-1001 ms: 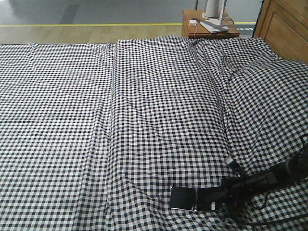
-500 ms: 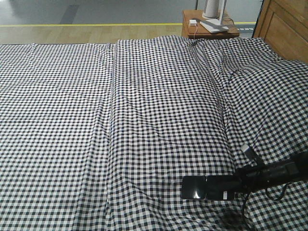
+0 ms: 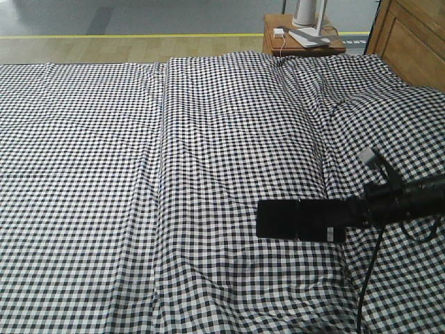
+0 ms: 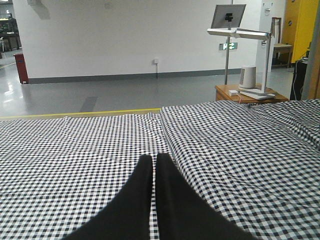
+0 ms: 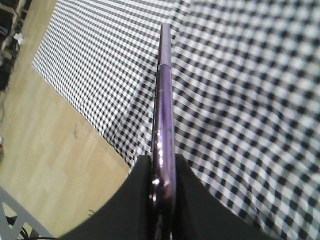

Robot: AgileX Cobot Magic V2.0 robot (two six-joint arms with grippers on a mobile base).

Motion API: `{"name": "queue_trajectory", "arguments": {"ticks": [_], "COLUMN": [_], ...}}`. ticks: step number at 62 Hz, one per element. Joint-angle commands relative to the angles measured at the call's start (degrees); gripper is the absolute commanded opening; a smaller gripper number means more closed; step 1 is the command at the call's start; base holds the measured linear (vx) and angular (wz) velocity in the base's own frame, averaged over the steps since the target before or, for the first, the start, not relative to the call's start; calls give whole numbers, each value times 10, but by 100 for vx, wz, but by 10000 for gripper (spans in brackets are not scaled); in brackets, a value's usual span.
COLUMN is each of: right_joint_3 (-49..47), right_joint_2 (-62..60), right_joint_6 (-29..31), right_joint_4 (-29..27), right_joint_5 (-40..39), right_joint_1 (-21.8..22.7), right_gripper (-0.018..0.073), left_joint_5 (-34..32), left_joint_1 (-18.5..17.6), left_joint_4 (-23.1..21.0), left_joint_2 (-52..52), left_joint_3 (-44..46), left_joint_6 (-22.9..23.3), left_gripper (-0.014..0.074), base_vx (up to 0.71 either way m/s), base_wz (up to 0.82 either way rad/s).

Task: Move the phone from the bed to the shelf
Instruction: 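Lift the phone off the bed with the right gripper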

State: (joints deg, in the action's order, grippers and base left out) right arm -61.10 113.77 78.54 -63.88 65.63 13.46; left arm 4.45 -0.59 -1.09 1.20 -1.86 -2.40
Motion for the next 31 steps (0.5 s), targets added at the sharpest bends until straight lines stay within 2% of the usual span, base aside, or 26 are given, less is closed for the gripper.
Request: {"name": "queue_trajectory", "arguments": {"ticks": [1, 17, 31], "right_joint_3": [-6, -6, -6], "right_joint_2": [-97, -239, -312], "right_joint_6": [-17, -60, -95], "right_joint_4": [-25, -27, -29], "right_joint_5": [83, 83, 83], "right_joint_1": [-21, -87, -144], "right_gripper": [-1, -1, -1], "left_joint_5": [-45, -45, -45], "left_joint_1": [-1, -1, -1], "left_joint_4": [-5, -5, -5], "left_joint_2": [3, 3, 3], "left_joint_3": [14, 14, 14], "left_joint_6": [2, 2, 2], "left_gripper": [1, 1, 1], "base_vx": [0, 0, 0], "base_wz": [0, 0, 0]}}
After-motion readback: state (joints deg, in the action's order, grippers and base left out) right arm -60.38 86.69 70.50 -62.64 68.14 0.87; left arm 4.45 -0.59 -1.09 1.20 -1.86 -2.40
